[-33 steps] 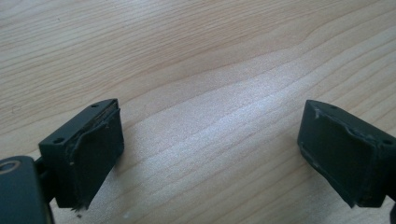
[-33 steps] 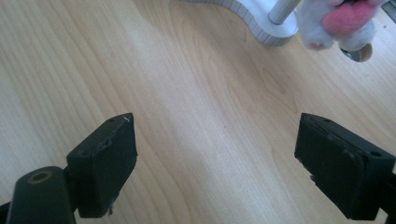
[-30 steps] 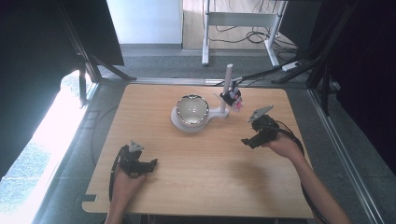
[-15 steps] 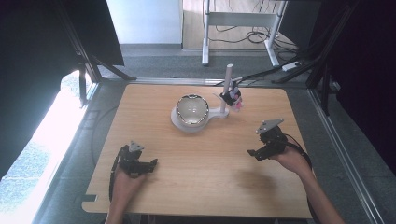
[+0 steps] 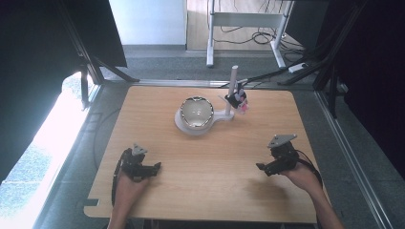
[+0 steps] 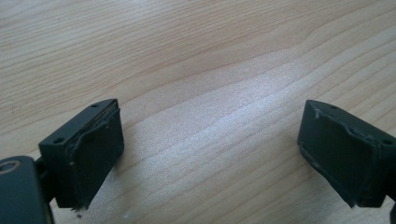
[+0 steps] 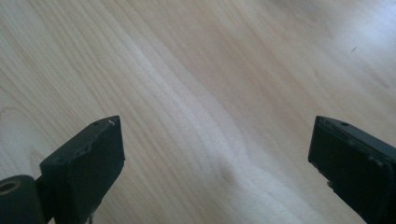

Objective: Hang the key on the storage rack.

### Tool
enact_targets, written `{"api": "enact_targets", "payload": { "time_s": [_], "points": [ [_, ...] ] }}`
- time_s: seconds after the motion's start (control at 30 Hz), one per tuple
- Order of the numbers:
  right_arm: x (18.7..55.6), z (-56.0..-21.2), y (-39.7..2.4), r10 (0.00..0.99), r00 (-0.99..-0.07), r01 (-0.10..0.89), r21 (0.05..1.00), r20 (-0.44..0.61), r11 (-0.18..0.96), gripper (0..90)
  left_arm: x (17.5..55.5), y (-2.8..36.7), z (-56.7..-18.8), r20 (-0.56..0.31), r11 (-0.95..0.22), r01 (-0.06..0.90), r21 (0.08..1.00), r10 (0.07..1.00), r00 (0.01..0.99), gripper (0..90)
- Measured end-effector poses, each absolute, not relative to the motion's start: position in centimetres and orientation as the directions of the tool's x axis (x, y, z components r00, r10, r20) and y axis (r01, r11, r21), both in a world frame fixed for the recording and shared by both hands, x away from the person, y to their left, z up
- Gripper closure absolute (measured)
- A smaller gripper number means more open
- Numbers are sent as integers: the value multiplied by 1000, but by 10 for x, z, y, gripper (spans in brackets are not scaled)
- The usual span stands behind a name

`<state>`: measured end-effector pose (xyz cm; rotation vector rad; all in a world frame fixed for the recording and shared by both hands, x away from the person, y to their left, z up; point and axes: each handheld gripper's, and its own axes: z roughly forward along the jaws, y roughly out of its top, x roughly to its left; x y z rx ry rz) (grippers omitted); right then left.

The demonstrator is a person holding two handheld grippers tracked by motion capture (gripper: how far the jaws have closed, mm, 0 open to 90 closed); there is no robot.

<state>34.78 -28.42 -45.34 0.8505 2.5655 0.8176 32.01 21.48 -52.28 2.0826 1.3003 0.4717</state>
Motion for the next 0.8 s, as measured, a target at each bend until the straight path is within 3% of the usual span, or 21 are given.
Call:
{"api": "enact_targets", "payload": {
  "time_s": [0.43, 0.8],
  "points": [
    [326, -500, -280, 645, -764, 471, 653, -34, 593, 19, 320, 215, -523, -29, -314, 668, 675, 893, 449, 69],
    [320, -521, -282, 695, -719, 500, 696, 3, 515, 0, 320, 215, -523, -28, -314, 667, 675, 893, 449, 70]
  ]
}}
